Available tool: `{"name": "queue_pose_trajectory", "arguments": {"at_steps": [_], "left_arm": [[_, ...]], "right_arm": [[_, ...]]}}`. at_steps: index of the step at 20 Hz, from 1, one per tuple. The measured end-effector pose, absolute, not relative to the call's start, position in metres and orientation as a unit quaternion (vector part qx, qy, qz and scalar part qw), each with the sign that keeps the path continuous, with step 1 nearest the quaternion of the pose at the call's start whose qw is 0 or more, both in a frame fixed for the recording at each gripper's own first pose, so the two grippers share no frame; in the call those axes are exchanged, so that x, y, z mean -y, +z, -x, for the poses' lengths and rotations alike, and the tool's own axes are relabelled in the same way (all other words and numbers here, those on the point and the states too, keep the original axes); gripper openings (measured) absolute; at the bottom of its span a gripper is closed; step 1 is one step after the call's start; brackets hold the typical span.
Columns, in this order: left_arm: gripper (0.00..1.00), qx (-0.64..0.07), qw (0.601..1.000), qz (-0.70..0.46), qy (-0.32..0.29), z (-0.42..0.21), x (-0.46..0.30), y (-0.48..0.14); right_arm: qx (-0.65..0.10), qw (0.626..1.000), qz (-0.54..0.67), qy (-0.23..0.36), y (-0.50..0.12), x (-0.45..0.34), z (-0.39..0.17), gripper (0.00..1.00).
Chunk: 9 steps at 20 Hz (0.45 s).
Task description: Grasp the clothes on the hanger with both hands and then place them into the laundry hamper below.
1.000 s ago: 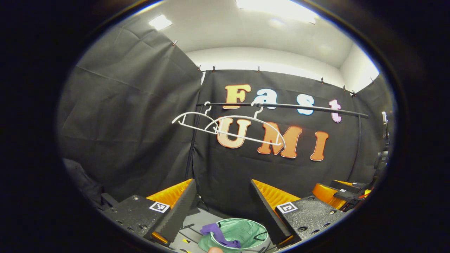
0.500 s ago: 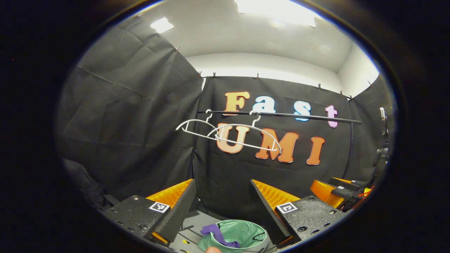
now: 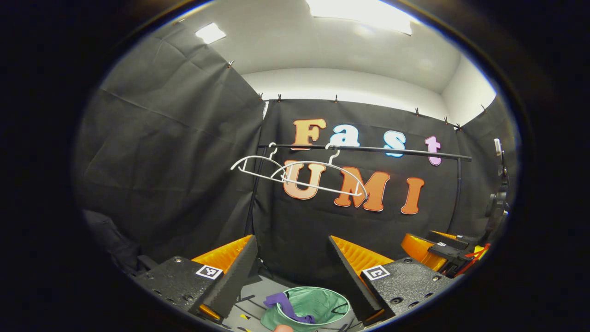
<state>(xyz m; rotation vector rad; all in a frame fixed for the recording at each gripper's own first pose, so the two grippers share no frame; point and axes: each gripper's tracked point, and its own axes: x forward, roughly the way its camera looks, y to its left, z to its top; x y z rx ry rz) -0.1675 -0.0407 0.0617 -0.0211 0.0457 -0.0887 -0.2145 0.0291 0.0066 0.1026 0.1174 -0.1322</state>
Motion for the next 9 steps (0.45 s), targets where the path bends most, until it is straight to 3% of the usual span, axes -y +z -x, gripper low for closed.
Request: {"name": "queue_pose_trajectory", "arguments": {"at_steps": [7, 8, 9], "left_arm": [[0.95, -0.018, 0.999, 0.005, -0.047, 0.1715, 0.0433, 0.0642], [0.92, -0.019, 0.999, 0.009, -0.046, 0.1718, 0.044, 0.0631], [0.92, -0.021, 0.999, 0.013, -0.046, 0.1715, 0.0458, 0.0615]], "right_arm": [[-0.062, 0.995, -0.05, -0.066, 0.0064, -0.0271, 0.2205, 0.97], [-0.061, 0.995, -0.049, -0.066, 0.0077, -0.0271, 0.221, 0.88], [-0.06, 0.995, -0.049, -0.065, 0.007, -0.028, 0.2208, 0.88]]}}
